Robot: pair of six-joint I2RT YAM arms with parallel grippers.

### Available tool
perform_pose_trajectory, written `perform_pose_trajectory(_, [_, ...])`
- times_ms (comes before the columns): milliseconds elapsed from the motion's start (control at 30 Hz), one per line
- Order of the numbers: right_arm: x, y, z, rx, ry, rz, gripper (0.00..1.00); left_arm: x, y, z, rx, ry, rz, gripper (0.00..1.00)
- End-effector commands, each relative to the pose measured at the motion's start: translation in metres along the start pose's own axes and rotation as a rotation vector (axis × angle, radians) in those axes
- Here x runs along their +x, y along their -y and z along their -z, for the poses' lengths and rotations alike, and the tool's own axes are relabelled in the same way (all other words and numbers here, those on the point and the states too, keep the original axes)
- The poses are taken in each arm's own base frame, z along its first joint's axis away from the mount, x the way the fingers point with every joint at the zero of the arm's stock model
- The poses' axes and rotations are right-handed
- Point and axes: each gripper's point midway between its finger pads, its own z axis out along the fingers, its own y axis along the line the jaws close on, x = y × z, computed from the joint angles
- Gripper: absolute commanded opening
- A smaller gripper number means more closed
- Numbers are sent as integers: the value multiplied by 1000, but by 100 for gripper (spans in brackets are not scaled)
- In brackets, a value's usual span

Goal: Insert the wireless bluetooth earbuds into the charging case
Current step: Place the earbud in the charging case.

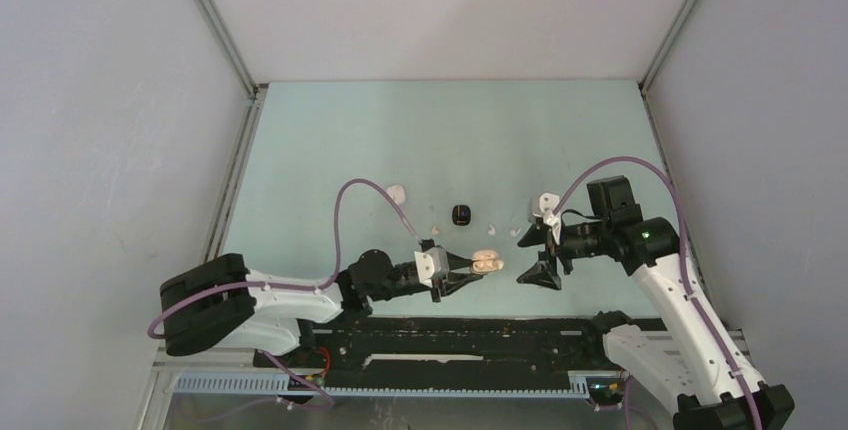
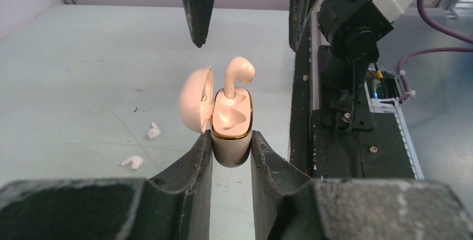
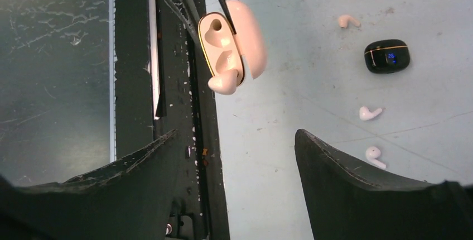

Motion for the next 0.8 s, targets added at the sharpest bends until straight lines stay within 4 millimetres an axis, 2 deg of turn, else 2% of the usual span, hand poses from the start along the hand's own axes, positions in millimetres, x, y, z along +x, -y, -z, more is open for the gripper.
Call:
perform_pose_trajectory(0, [-11,5,-8,-14,62,-4,76,-12,6,-6,52,3,10,0])
perform_pose_trajectory(200, [-15,8,-12,-20,72,-17,74,-18,11,-11,86,5,17,0])
perform_pose_trajectory(467, [-9,13,-16,-17,44,-41,73,-20,12,-11,93,6,15,0])
perform_pose_trajectory(767, [-4,4,-24,-67,5,-11,72,-19,11,-11,88,5,21,0])
